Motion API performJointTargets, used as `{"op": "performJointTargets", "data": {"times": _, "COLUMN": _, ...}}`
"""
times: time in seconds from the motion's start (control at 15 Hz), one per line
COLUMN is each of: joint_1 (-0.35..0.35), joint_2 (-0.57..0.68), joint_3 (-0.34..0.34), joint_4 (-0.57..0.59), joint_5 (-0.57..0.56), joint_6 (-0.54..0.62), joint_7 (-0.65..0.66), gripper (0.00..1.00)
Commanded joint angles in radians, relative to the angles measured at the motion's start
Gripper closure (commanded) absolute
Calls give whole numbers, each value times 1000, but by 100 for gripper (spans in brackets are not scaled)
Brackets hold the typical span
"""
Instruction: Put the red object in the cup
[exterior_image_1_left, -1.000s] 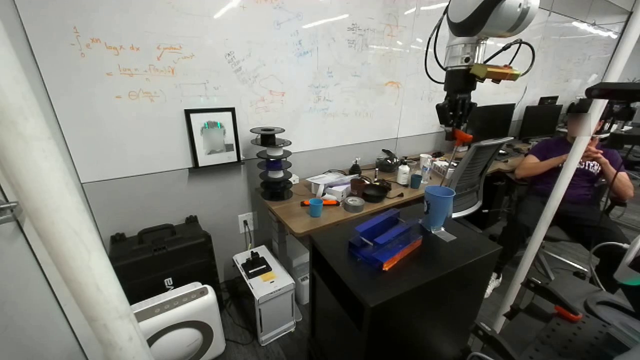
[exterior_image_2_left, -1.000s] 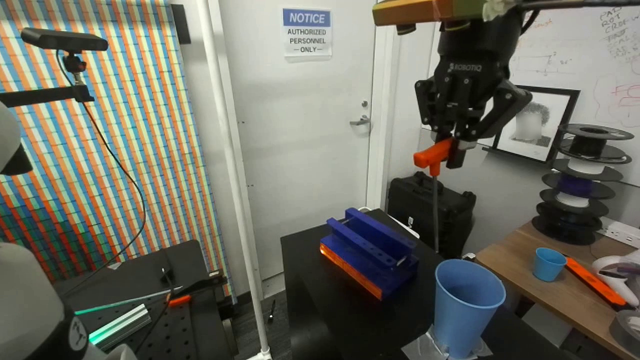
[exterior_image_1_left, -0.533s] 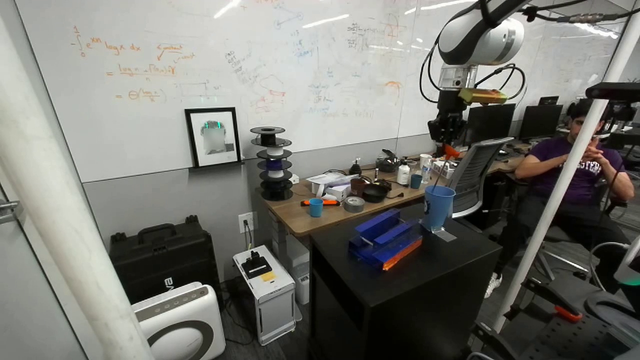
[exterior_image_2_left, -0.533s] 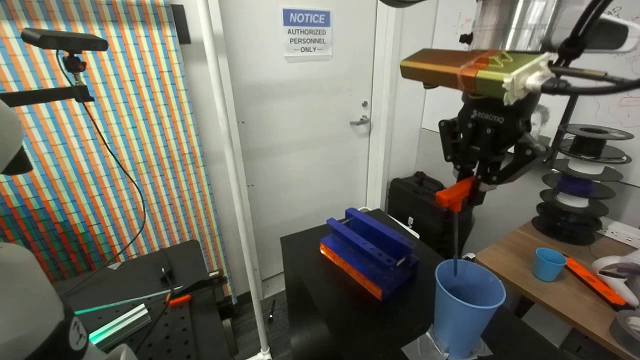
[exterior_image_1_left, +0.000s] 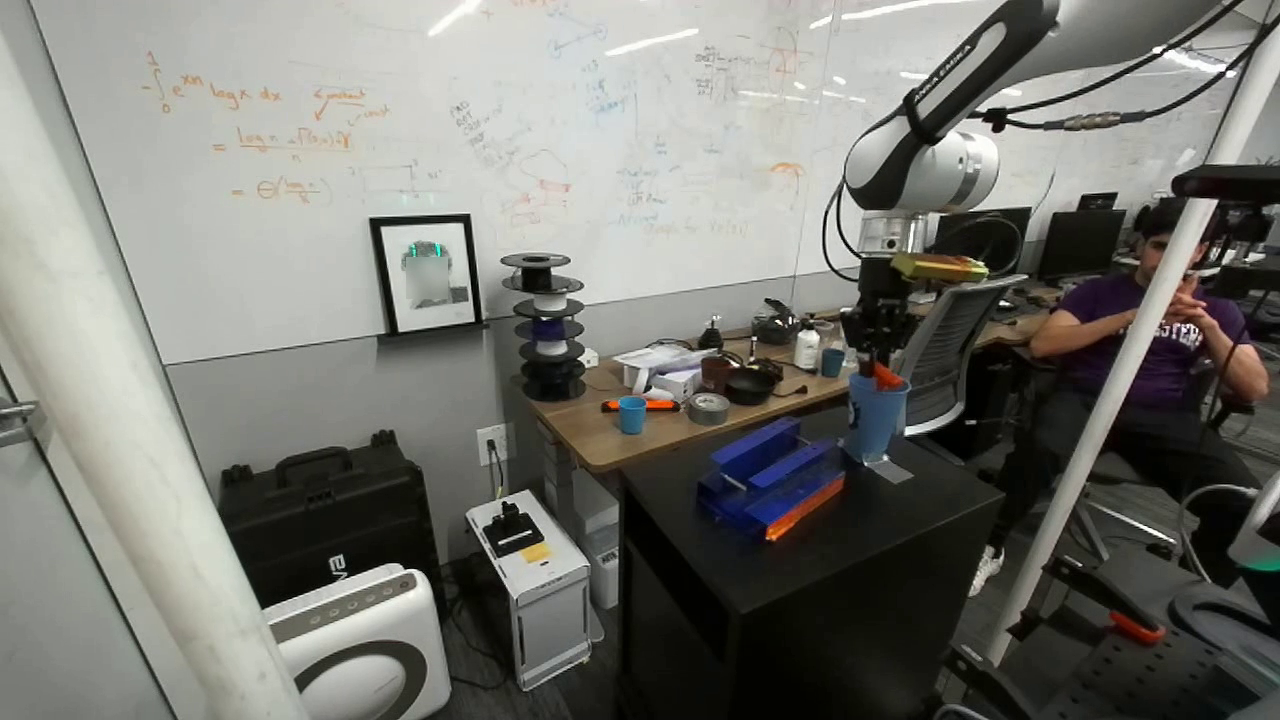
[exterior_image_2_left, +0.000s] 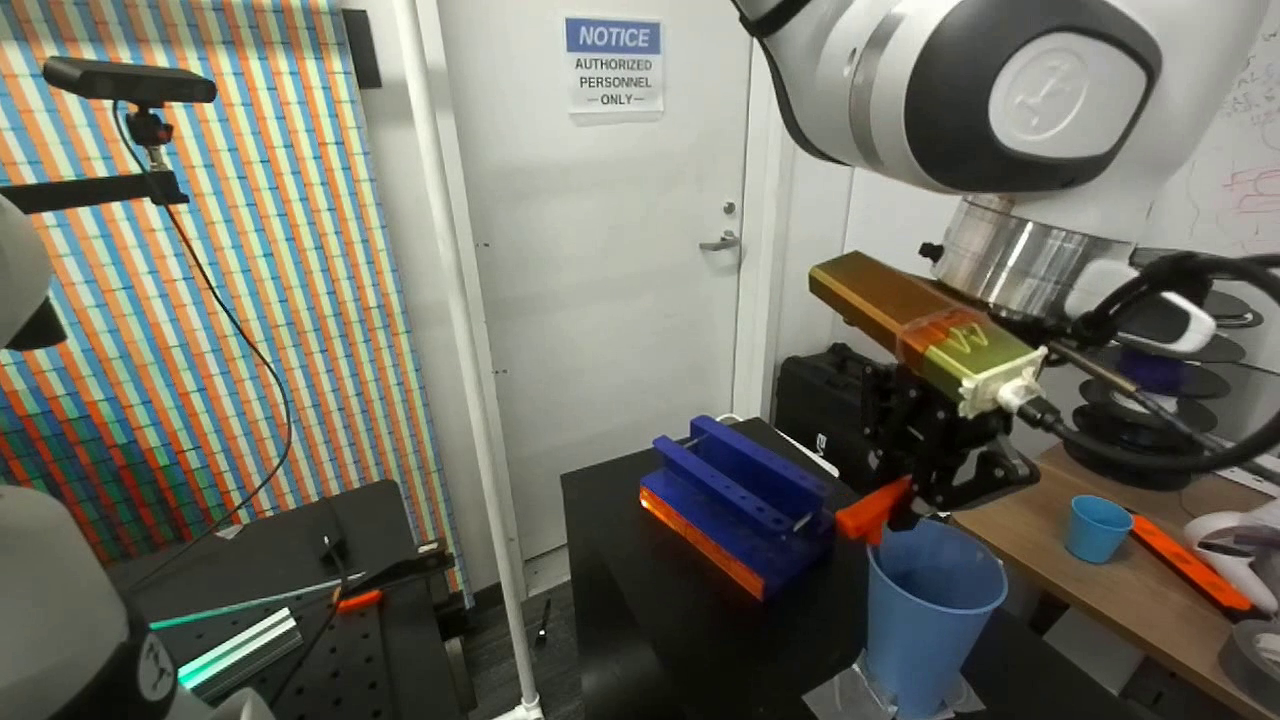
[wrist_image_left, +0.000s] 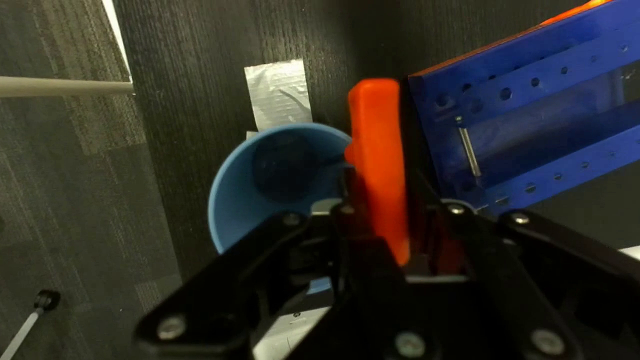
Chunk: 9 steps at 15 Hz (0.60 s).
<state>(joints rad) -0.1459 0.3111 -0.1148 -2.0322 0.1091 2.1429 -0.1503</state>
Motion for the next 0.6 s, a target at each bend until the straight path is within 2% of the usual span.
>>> {"op": "performJointTargets", "data": {"times": 0.0, "joint_1": -30, "joint_2": -6, "joint_3": 21, "joint_4": 22, "joint_5": 62, "joint_6": -46, "joint_7": -39, "gripper": 38}}
{"op": "performJointTargets", "data": {"times": 0.2, "joint_1": -45, "joint_2": -80, "joint_3": 21, "joint_4": -11, "joint_5": 113, "joint_6": -123, "joint_7": -62, "gripper": 16}}
{"op": "performJointTargets", "data": {"times": 0.33, "joint_1": -50, "joint_2": -175, "joint_3": 18, "joint_4": -56, "joint_5": 149, "joint_6": -187, "joint_7": -101, "gripper": 1}}
{"op": "performJointTargets", "data": {"times": 0.53, "joint_1": -39, "joint_2": -331, "joint_3": 9, "joint_4": -123, "joint_5": 180, "joint_6": -277, "joint_7": -164, "gripper": 0}}
